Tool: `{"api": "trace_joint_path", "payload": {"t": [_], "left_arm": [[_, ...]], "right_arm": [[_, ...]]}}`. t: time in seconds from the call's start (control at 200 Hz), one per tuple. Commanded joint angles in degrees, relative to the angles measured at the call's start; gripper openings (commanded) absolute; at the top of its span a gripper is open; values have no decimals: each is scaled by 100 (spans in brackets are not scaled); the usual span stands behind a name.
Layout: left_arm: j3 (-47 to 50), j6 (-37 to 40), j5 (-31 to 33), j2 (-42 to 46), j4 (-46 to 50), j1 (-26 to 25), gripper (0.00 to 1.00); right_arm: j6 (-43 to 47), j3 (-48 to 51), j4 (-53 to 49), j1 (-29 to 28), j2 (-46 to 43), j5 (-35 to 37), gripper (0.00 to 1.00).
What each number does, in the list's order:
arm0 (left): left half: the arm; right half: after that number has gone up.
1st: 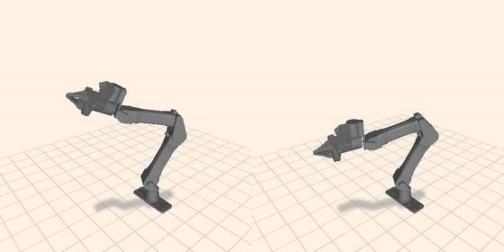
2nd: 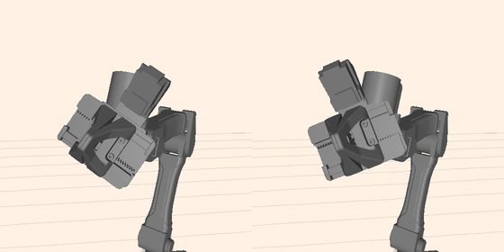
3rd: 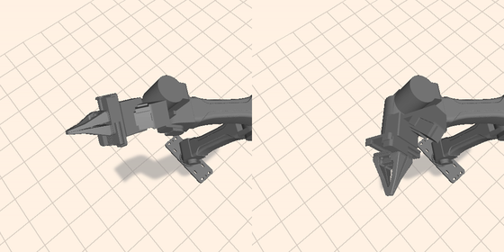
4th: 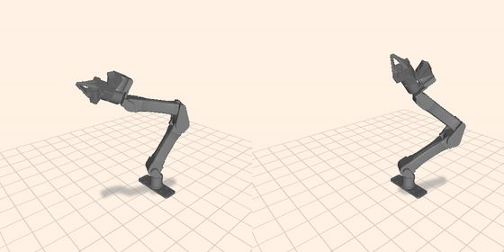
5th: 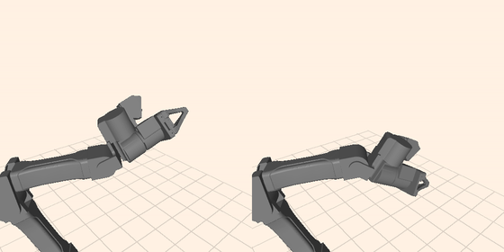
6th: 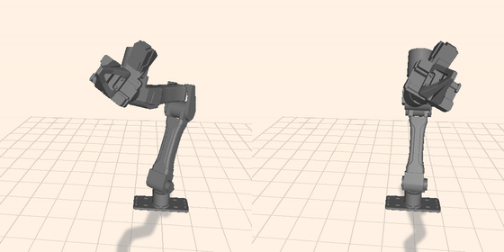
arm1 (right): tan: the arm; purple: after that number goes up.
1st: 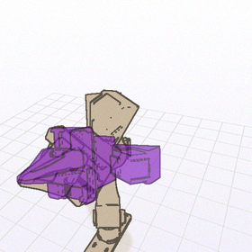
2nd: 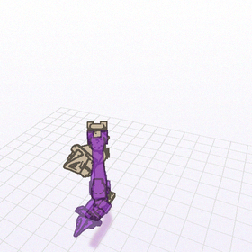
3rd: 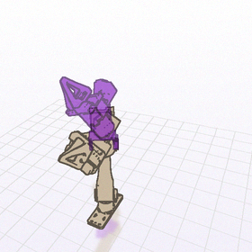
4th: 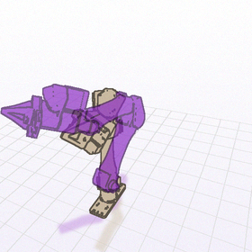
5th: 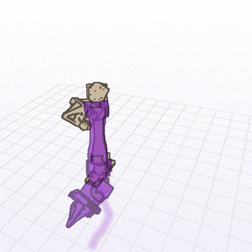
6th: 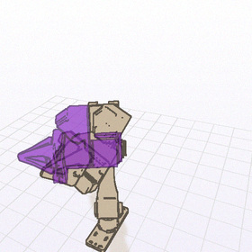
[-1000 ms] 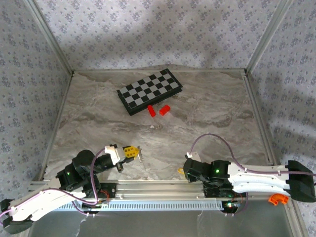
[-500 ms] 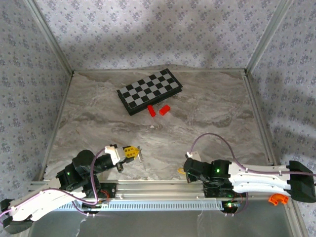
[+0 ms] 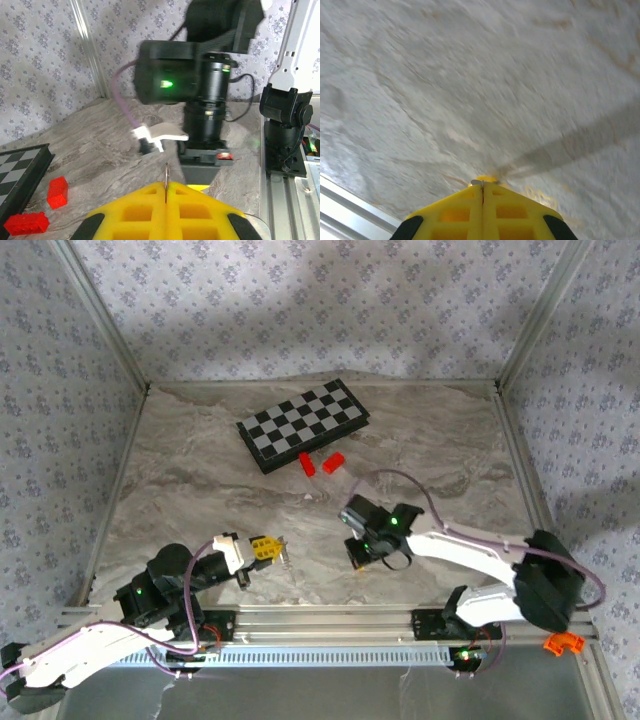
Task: Put the keys on the keyring
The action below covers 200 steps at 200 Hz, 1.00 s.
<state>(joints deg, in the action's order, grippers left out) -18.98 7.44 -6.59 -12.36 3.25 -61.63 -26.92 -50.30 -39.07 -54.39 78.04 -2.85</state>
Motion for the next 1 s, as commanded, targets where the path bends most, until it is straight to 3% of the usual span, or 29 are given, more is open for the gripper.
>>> {"api": "trace_joint_path", "payload": {"t": [0.0,0.315,0.57,0.995], "left_arm": [[-70,11,24,92,-141,-39,0],[-76,-4,61,128,-96,-42,0],[-79,3,68,149,-96,-43,0],[-62,16,88,143,-114,-41,0]], "right_arm": [[1235,-863,-536,192,692,-416,0],[2272,-2485,-705,472,2195,-597,0],[2384,-2515,-227,515,2566,-726,0],[2227,-2129,-399,417,2429,-822,0]]}}
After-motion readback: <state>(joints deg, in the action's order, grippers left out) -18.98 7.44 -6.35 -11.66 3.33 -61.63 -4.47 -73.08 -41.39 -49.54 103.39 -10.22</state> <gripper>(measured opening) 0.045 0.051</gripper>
